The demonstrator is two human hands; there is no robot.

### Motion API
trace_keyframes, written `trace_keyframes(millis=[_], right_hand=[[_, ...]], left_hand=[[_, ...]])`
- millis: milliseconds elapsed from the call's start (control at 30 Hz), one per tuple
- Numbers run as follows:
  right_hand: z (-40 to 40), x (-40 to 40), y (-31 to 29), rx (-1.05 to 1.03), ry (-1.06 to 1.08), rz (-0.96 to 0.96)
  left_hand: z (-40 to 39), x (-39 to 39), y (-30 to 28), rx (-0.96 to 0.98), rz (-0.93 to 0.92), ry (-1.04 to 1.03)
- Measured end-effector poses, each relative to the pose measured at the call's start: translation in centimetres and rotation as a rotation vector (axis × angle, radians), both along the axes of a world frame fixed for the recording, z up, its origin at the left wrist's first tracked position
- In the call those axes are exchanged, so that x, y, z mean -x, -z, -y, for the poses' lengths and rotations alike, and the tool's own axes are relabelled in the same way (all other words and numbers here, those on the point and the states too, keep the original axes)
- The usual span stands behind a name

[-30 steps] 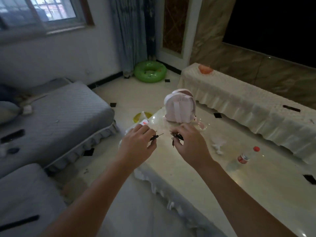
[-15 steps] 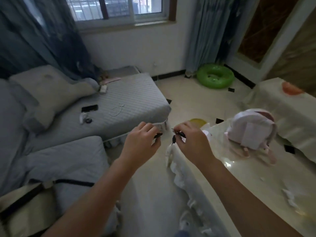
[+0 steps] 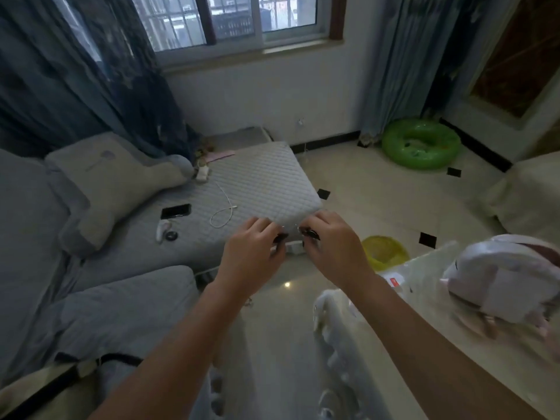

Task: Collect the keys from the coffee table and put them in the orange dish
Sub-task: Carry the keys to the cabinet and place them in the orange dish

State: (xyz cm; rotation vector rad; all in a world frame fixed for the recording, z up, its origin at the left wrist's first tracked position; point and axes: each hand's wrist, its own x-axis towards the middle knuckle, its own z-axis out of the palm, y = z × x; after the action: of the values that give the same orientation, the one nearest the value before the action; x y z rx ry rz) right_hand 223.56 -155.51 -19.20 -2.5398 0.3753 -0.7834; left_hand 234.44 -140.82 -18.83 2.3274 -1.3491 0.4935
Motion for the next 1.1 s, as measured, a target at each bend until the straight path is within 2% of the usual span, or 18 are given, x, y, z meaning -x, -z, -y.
trace_keyframes(millis=[333, 700, 900, 1100], right_hand=[[5.9, -10.0, -0.6, 0.003, 0.032, -0.009], [9.9, -23.7, -1.0, -0.014, 0.254, -0.044], [14.6, -25.4, -0.8, -0.022, 0.401, -0.042], [20.9, -26.7, 0.9, -0.043, 0.472, -0.043]], left_hand=[[5.6, -11.1, -0.3, 0.042, 0.005, 0.041], [11.3, -28.2, -0.3, 0.013, -0.036, 0.173], [18.4, -31.7, -0.5, 0.004, -0.064, 0.338], [25.5, -33.0, 0.6, -0.041, -0.057, 0.396]])
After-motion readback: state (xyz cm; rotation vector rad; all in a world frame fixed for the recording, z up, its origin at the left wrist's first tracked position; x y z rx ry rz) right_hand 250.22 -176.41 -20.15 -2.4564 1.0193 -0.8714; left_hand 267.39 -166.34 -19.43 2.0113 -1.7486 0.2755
